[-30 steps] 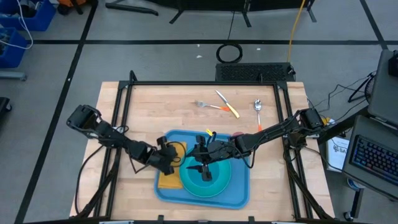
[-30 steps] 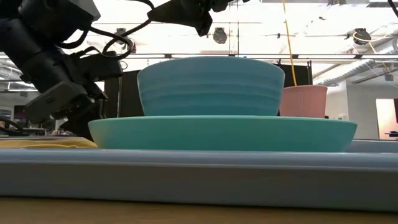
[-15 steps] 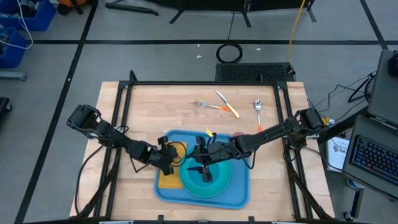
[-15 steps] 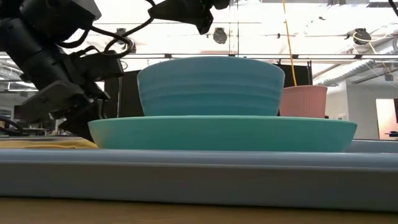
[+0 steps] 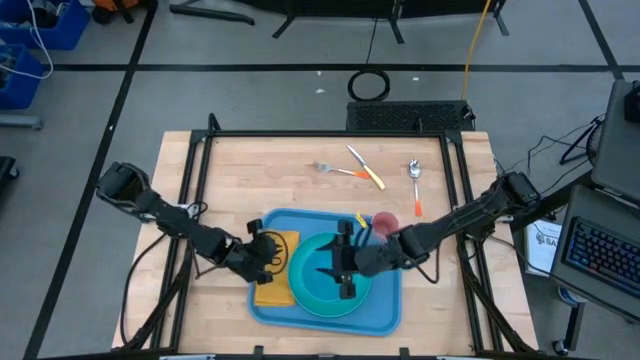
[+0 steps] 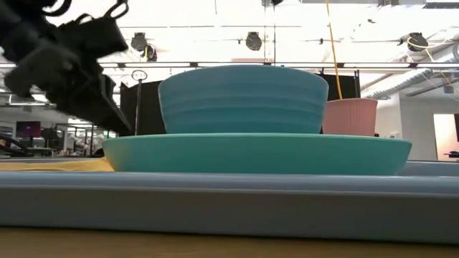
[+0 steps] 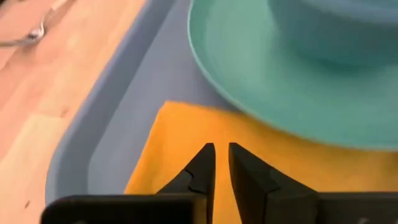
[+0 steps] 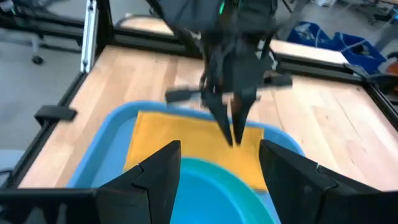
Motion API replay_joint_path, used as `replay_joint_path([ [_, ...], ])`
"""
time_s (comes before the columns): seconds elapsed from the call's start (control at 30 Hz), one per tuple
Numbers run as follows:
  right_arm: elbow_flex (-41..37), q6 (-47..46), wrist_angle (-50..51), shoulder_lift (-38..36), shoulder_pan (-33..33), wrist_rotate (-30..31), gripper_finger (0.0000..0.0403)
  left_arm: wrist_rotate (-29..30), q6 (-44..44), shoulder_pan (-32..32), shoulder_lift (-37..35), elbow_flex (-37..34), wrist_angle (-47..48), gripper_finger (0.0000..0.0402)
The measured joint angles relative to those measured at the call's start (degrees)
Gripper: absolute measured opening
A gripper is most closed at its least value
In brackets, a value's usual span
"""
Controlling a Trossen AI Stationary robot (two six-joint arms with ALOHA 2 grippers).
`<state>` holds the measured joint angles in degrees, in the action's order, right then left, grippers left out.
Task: Set up tray
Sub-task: Put the yellow table napkin on the blue tray to the left of the green plate
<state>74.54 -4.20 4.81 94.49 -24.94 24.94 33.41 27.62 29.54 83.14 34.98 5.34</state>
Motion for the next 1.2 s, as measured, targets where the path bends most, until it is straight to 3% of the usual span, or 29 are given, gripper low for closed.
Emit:
replay_joint_path([
  [0.23, -1.0, -7.4, 6.8, -0.3, -4.0, 9.5, 0.0208, 3.9, 2.3, 5.2, -4.3, 0.0, -1.6, 0.0049],
  [0.63, -11.8, -24.9, 13.0, -4.9, -9.5, 9.4, 0.0199, 10.7, 5.5, 13.6, -4.4, 0.0, -4.8, 0.0012],
  [0.77, -15.5, -30.7, 12.9, -5.3, -11.1, 7.8, 0.0145, 10.8, 5.5, 13.8, -4.4, 0.0, -5.1, 0.0003],
  [0.97, -19.4, -35.0, 11.8, -5.3, -11.5, 2.2, 0.0013, 9.0, 8.5, 13.3, -4.4, 0.0, -5.1, 0.0014],
  [1.2, -20.0, -36.3, 10.0, -5.2, -10.2, -2.5, 0.0002, 0.8, 10.3, 10.7, -3.1, 0.0, -5.0, 0.0005],
])
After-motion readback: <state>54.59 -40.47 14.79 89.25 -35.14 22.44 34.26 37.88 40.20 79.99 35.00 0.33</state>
